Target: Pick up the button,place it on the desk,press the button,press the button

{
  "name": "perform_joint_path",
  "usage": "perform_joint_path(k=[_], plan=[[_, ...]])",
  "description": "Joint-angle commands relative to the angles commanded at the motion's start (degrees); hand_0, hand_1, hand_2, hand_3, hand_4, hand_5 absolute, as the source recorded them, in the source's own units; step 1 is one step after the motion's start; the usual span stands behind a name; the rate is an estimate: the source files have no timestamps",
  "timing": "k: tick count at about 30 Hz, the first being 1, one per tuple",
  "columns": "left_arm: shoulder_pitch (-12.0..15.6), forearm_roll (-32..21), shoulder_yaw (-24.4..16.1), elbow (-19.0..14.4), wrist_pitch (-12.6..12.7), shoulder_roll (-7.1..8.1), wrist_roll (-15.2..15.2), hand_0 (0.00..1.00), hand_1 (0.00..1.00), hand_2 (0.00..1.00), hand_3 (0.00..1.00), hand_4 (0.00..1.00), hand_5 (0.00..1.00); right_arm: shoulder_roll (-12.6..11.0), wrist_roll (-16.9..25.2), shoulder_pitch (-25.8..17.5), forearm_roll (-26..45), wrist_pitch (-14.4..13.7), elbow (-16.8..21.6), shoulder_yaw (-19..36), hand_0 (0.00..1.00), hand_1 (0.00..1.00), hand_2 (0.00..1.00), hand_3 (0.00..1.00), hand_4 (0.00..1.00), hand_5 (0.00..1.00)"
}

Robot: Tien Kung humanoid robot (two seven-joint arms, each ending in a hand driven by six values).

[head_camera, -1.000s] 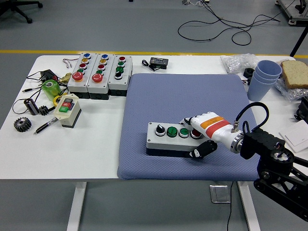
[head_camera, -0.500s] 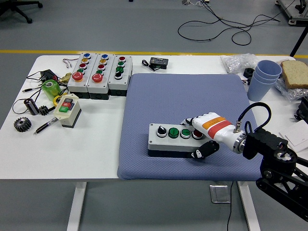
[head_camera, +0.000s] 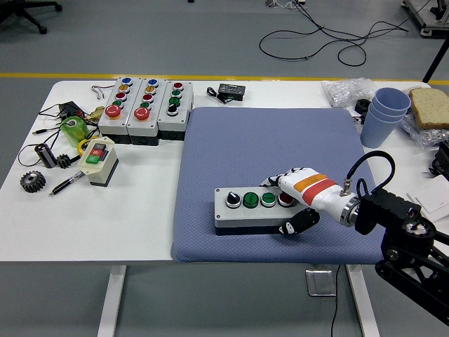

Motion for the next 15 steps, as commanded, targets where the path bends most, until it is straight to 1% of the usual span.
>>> perform_joint_path(k=[3,4,9,10,15], plan=[[0.0,0.1,-0.1,0.0,0.0,0.00,0.0,0.596,0.634,0.673,0.541,0.343,0.670,0.1,0.3,-0.2,0.3,0.0,0.2,0.3,0.872,0.726,0.751,0.798,0.993,0.253],[0.0,0.1,-0.1,0.0,0.0,0.00,0.0,0.596,0.633,0.673,0.541,0.342,0.669,0.1,0.3,-0.2,0.3,0.0,0.2,0.3,0.899,0.748,0.775,0.826,0.998,0.257],[0.0,0.2,-0.2,0.0,0.0,0.00,0.0,0.596,0.633,0.673,0.541,0.342,0.669,0.2,-0.1,-0.8,0.6,0.0,0.3,0.9,0.899,0.748,0.775,0.826,0.998,0.257],[0.0,0.2,-0.2,0.0,0.0,0.00,0.0,0.596,0.632,0.673,0.540,0.343,0.668,0.2,-0.2,-0.8,0.6,0.1,0.4,0.9,0.938,0.795,0.838,0.871,0.998,0.272],[0.0,0.3,-0.2,0.0,0.0,0.00,0.0,0.596,0.632,0.673,0.540,0.343,0.668,0.2,-1.2,-1.1,0.9,0.9,0.2,1.6,0.938,0.795,0.838,0.871,0.998,0.272]])
